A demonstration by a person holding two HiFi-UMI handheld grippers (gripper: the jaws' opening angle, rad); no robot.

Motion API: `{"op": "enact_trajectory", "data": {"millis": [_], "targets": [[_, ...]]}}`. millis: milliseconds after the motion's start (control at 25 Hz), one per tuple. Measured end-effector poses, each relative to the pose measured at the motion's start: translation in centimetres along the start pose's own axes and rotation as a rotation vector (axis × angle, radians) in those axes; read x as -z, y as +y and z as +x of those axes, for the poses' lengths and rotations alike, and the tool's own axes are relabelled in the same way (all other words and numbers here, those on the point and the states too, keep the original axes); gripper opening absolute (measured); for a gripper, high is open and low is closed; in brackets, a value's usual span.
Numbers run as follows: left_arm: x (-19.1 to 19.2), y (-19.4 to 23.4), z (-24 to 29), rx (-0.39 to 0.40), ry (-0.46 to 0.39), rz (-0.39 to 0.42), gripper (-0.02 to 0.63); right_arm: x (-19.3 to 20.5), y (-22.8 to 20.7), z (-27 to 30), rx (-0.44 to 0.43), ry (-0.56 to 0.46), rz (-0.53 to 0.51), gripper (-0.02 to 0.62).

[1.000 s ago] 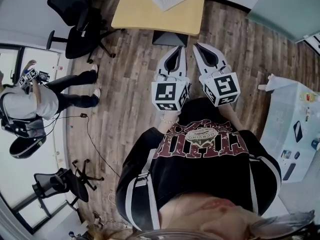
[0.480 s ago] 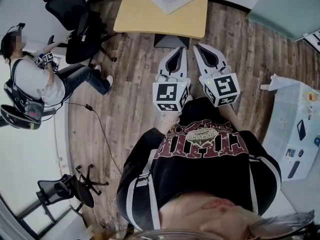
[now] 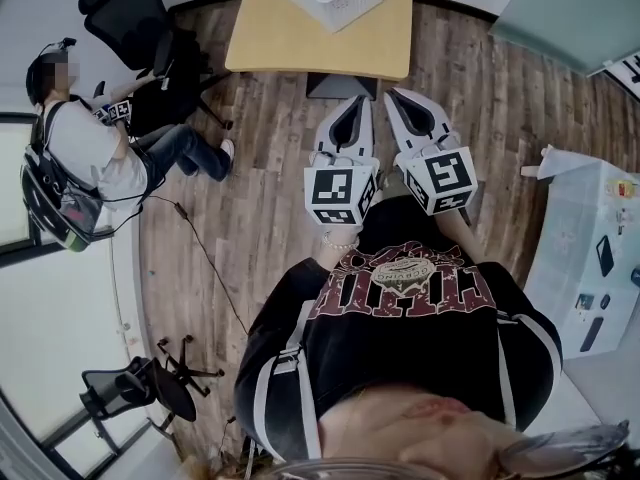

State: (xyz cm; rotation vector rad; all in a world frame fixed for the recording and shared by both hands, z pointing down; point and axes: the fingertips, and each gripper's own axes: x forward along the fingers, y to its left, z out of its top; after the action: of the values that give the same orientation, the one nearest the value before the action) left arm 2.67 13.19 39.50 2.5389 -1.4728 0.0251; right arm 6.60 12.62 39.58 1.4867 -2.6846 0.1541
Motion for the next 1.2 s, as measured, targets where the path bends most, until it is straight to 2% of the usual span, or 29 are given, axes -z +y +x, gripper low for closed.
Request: {"op": "enact_trajectory", "data": {"millis": [800, 1200], "targets": [[-1.9, 4.1, 6.7, -0.033, 0.006, -0.005, 0.046, -1.3, -4.0, 7.4, -0.036, 0.014, 0.007, 0.018], [-4.1, 4.1, 10.9, -0.087, -0.014, 0.01, 0.046, -3.4, -7.5, 10.0, -0.101, 0.001, -0.009, 0.018]]}}
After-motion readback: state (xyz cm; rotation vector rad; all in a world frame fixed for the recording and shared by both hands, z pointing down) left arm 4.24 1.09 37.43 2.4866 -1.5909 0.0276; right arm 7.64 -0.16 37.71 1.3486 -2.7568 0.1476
